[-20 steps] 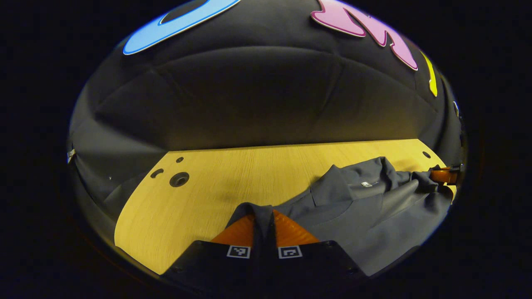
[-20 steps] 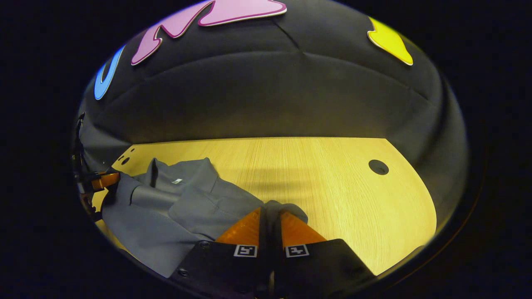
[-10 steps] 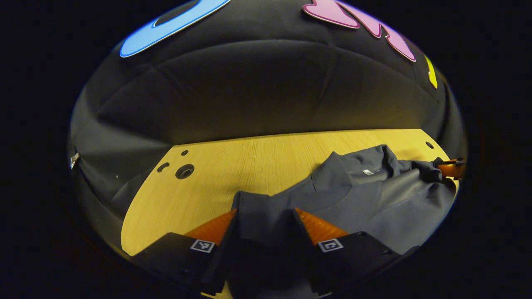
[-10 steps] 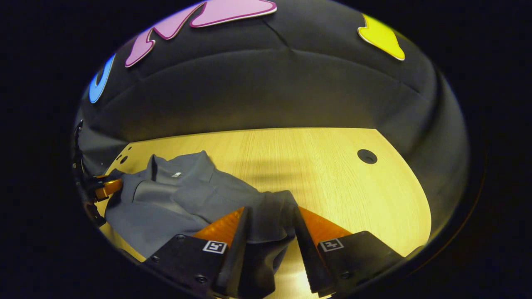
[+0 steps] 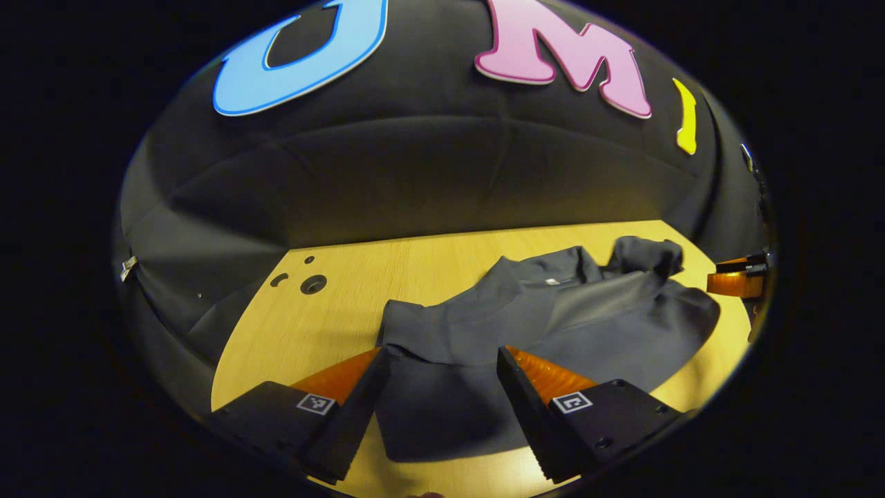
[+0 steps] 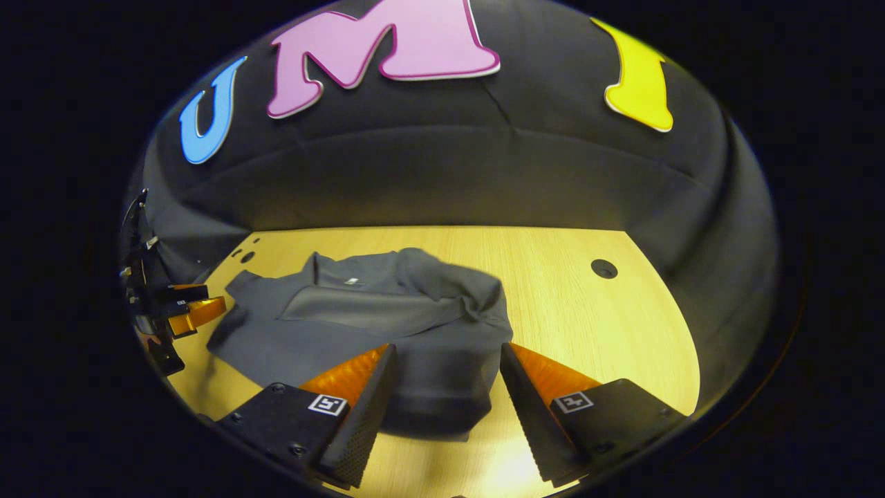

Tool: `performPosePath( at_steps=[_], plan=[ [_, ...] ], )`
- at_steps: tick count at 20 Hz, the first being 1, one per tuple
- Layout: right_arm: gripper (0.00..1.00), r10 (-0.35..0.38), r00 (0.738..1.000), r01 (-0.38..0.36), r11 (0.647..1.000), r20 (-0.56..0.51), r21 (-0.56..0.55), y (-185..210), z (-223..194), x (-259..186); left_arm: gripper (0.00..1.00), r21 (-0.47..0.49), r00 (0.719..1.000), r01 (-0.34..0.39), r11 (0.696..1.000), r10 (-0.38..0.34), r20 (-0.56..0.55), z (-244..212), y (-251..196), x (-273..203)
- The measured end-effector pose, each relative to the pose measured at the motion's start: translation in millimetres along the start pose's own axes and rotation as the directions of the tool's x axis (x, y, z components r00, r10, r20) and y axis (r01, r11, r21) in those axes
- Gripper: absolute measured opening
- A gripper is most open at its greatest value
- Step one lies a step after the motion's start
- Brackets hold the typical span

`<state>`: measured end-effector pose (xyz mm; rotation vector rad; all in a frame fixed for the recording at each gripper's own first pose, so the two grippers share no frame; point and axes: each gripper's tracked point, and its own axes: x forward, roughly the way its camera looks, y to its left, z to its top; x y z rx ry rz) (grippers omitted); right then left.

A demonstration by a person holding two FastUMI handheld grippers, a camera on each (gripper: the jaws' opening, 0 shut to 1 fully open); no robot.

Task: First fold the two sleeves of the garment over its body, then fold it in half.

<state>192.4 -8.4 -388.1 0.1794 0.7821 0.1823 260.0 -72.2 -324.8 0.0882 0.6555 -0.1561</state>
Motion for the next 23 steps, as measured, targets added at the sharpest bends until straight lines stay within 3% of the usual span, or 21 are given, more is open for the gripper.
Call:
performPosePath(
  at_steps=[9, 15, 20, 23],
  plan=[
    [0.95, 0.072, 0.99, -0.071, 0.997, 0.121, -0.011, 37.0, 9.8, -111.7, 0.98, -0.006, 0.991, 0.05, 0.999, -0.049, 0.122, 12.1, -32.7, -134.2],
    [0.95, 0.158, 0.976, -0.153, 0.987, 0.147, -0.045, 50.6, -12.7, -161.6, 0.98, -0.01, 0.986, 0.096, 0.995, -0.094, 0.134, -18.6, -59.5, -202.4],
    [0.96, 0.212, 0.954, -0.194, 0.976, 0.213, -0.099, 49.1, -9.5, -191.6, 0.98, -0.038, 0.991, 0.046, 0.998, -0.041, 0.125, -38.2, -72.1, -233.5],
    [0.96, 0.234, 0.952, -0.212, 0.969, 0.2, -0.125, 43.1, -17.8, -198.1, 0.98, -0.061, 0.992, 0.002, 0.998, 0.006, 0.129, -44.1, -81.0, -245.5]
  ],
)
